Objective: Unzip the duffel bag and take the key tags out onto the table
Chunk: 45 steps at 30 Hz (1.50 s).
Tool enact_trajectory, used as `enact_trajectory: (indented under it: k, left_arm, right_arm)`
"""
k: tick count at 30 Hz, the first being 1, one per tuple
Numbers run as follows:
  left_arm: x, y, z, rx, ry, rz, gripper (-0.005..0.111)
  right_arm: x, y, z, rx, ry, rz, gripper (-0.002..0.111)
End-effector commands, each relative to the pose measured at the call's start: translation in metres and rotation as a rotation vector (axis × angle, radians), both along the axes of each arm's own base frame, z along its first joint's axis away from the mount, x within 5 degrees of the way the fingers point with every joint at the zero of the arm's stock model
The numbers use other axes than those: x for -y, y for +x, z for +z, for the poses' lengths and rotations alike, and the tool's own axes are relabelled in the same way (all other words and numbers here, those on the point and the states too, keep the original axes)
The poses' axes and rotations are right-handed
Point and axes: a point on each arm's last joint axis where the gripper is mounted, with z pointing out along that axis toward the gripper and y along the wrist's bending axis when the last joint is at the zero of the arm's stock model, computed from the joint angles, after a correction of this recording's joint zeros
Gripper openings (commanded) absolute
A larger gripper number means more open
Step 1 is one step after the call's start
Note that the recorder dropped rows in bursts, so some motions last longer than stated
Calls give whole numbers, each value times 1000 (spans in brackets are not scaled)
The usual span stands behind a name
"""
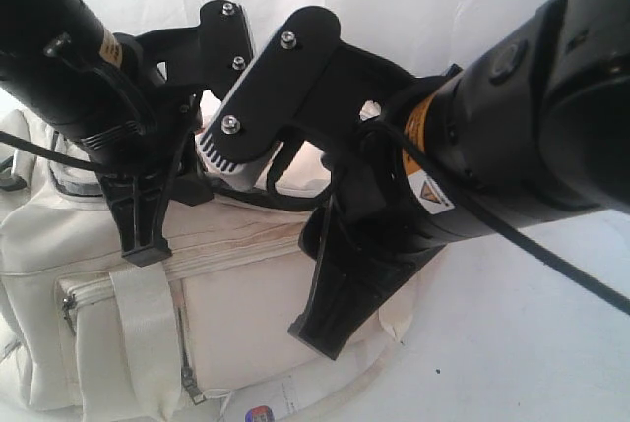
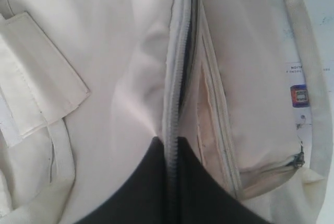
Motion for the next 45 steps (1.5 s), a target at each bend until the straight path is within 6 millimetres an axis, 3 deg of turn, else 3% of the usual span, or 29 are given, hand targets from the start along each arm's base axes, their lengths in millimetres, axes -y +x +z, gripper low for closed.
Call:
enact_trajectory:
  k: [1, 4, 6, 8, 12, 15, 19, 22, 29, 33, 39, 45]
  left_arm:
    - [4, -3, 4, -18, -65, 7, 9]
    - [6, -1, 5, -1, -83, 8, 30]
    - [7, 1, 7, 22, -105, 9, 36]
    - [8, 1, 7, 28, -111, 9, 33]
    - [7, 0, 6, 24, -95, -1, 2]
    - [4, 3, 6, 70, -54, -23, 0]
    - [-6, 20, 12, 265, 50, 44, 0]
    - [-17, 35, 21, 417, 87, 132, 0]
    - [-49, 85, 39, 702, -35, 206, 0]
    - [-76, 125, 24, 759, -68, 254, 0]
    - [-110, 168, -5, 812, -69, 260, 0]
    - [-135, 198, -1, 925, -85, 269, 0]
  right_arm:
    - [2, 0, 1, 5, 6, 0, 47]
    - [2, 0, 1, 5, 6, 0, 47]
    - [1, 0, 1, 6, 8, 1, 47]
    - [1, 0, 1, 7, 9, 2, 47]
    - [1, 0, 1, 7, 9, 2, 47]
    - [1, 0, 1, 7, 9, 2, 47]
    - [1, 0, 1, 7, 9, 2, 47]
    - [1, 0, 1, 7, 9, 2, 47]
    - [1, 0, 1, 1, 19, -7, 47]
    - [1, -1, 1, -16, 31, -22, 47]
    - [1, -1, 1, -45, 62, -68, 47]
    - [0, -1, 1, -61, 94, -98, 47]
